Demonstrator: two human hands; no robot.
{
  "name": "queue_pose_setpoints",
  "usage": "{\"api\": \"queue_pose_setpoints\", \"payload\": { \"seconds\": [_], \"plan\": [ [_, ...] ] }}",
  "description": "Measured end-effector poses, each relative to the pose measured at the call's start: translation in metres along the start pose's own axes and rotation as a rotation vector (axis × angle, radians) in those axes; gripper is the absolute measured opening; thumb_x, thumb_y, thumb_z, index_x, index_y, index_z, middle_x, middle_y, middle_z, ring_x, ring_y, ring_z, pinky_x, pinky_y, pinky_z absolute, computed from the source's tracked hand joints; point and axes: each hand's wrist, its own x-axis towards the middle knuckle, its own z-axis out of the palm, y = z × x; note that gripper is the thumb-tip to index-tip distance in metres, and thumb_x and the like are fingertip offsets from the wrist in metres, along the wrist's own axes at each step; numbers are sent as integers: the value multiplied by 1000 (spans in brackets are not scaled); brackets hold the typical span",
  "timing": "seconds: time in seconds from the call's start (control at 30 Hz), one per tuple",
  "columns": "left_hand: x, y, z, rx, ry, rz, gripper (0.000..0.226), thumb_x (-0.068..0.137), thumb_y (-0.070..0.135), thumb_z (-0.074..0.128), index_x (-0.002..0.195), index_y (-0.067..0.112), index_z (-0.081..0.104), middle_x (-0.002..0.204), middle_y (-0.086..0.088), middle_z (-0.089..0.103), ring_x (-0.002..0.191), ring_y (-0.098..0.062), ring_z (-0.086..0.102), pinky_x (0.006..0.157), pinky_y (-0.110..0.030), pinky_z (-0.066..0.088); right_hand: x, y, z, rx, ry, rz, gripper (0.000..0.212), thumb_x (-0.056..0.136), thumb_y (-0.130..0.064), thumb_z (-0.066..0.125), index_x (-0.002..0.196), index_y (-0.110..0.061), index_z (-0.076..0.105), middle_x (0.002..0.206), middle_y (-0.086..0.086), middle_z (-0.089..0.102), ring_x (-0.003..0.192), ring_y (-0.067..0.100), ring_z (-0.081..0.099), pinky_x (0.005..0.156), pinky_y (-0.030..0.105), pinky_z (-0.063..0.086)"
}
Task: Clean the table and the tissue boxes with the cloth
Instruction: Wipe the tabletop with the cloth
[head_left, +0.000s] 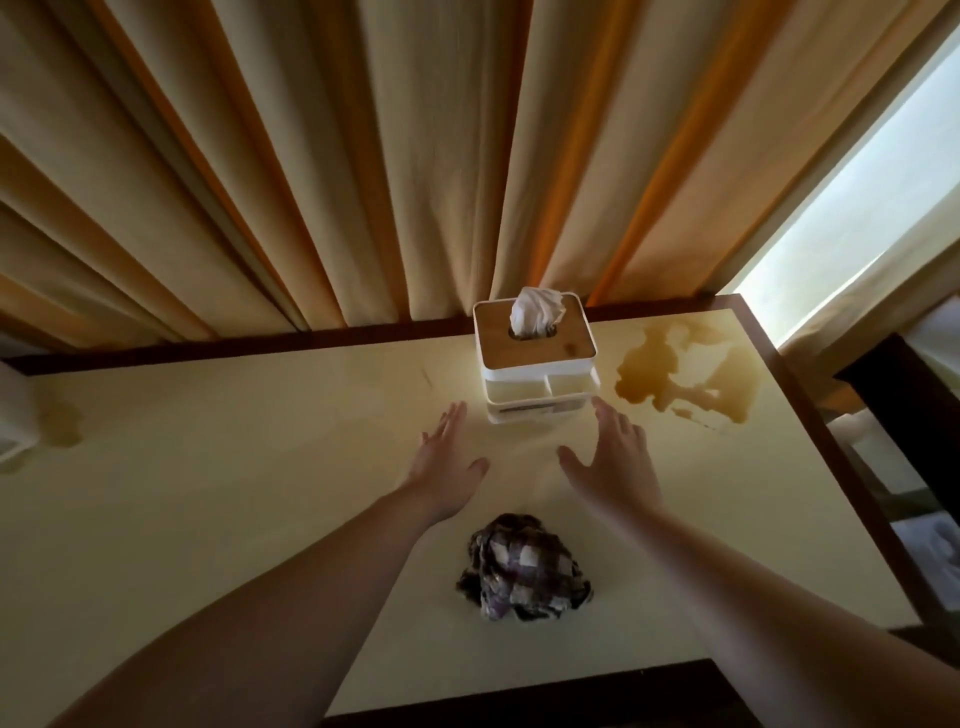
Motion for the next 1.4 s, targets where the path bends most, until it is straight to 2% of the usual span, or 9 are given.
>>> {"api": "queue_pose_setpoints", "payload": {
  "seconds": [0.1, 0.23, 0.3, 0.5, 0.73, 0.83, 0.93, 1.17, 1.4],
  "plan": [
    [-22, -33, 1, 52, 64, 32, 83, 100, 32, 61, 165, 19, 12, 173, -2, 5, 159, -17, 1, 127, -39, -3, -44, -2, 14, -55, -96, -171, 61, 97, -54, 58, 151, -30, 44, 154, -11, 41, 142, 14, 32, 118, 42, 38],
    [-54, -79, -13, 148, 198, -16, 89, 91, 40, 68, 164, 19, 21, 171, -3, 18, 158, -20, 13, 129, -42, 6, -90, 1, 41, -151, -145, -460, 53, 84, -64, 63, 127, -33, 68, 142, -7, 56, 129, 23, 50, 102, 42, 50],
    [-67, -101, -23, 214, 253, -66, 92, 87, 48, 71, 162, 20, 26, 171, -3, 20, 157, -21, 15, 129, -47, 7, -109, 7, 54, -200, -120, -519, 56, 82, -62, 66, 128, -32, 67, 141, -7, 57, 123, 25, 55, 94, 42, 52],
    [-83, -158, -58, 232, 304, -254, 116, 74, 75, 72, 163, 22, 21, 173, -5, 8, 159, -24, 2, 127, -55, 0, -105, 0, 97, -155, 20, -530, 52, 95, -43, 64, 139, -18, 61, 147, 9, 53, 124, 31, 52, 102, 44, 53],
    [-65, -186, -88, 213, 201, -239, 146, 57, 94, 65, 165, 22, -1, 172, 1, -12, 158, -20, -14, 127, -53, -7, -5, -100, 149, -126, -20, -225, 60, 106, -42, 51, 159, -19, 36, 163, 15, 31, 147, 34, 30, 121, 46, 33],
    [-58, -188, -93, 266, 196, -197, 151, 51, 100, 59, 165, 19, 3, 173, 1, -11, 158, -19, -15, 127, -55, -5, 45, -136, 158, -148, 60, -178, 58, 107, -41, 49, 157, -13, 39, 159, 20, 36, 145, 36, 36, 117, 45, 35],
    [-56, -191, -90, 257, 226, -184, 152, 47, 100, 59, 164, 20, 7, 173, 1, -7, 158, -18, -13, 127, -54, -4, 96, -166, 162, -166, 7, -151, 56, 108, -43, 46, 157, -17, 37, 161, 13, 32, 145, 33, 33, 117, 44, 35],
    [-53, -190, -92, 220, 189, -207, 158, 42, 97, 68, 164, 21, 3, 173, 4, -10, 157, -13, -17, 127, -53, -8, 110, -221, 179, -213, -232, -554, 48, 105, -36, 57, 150, -21, 52, 158, 4, 41, 142, 29, 39, 115, 34, 32],
    [-55, -187, -93, 243, 186, -213, 158, 40, 104, 60, 163, 21, 6, 173, 3, -8, 157, -16, -14, 127, -58, -2, 26, -165, 167, -144, -319, -724, 50, 93, -29, 68, 143, -24, 63, 157, 2, 46, 140, 25, 40, 117, 36, 39]
  ]
}}
